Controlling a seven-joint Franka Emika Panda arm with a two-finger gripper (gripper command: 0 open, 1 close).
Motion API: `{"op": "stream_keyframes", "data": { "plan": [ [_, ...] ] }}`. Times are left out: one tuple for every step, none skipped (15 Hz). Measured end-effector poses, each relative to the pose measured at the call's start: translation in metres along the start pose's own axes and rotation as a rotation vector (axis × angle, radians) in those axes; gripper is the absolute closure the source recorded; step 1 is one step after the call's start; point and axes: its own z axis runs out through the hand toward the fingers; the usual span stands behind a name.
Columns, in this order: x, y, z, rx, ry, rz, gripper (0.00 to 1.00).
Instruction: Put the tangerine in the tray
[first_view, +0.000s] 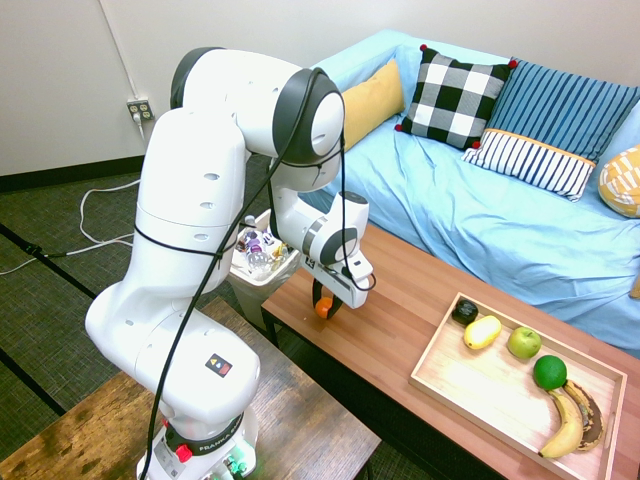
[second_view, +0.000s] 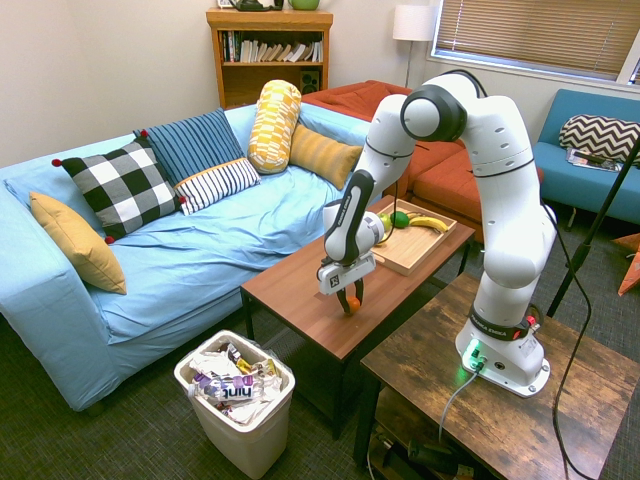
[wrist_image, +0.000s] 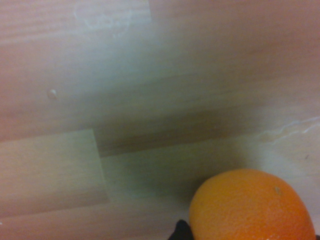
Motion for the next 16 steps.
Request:
{"op": "stream_keyframes", "data": {
  "plan": [
    [0.004, 0.0, -0.014, 0.009, 0.008, 0.003, 1.0],
    [0.012, 0.001, -0.031, 0.019, 0.019, 0.008, 1.0],
    [0.024, 0.003, -0.051, 0.028, 0.034, 0.019, 1.0],
    [0.039, 0.007, -0.073, 0.041, 0.05, 0.034, 1.0],
    [0.059, 0.013, -0.093, 0.054, 0.067, 0.054, 1.0],
    [0.083, 0.023, -0.113, 0.067, 0.083, 0.082, 1.0],
    [0.11, 0.034, -0.133, 0.084, 0.093, 0.114, 1.0],
    [0.136, 0.047, -0.148, 0.095, 0.098, 0.142, 1.0],
    [0.16, 0.06, -0.16, 0.107, 0.105, 0.178, 1.0],
    [0.185, 0.075, -0.168, 0.113, 0.11, 0.215, 1.0],
    [0.209, 0.091, -0.172, 0.115, 0.114, 0.254, 1.0],
    [0.231, 0.107, -0.169, 0.111, 0.117, 0.296, 1.0],
    [0.25, 0.123, -0.161, 0.101, 0.116, 0.336, 1.0],
    [0.268, 0.14, -0.151, 0.085, 0.112, 0.376, 1.0],
    [0.284, 0.157, -0.14, 0.069, 0.111, 0.414, 1.0],
    [0.3, 0.175, -0.13, 0.052, 0.112, 0.451, 1.0]
  ]
}}
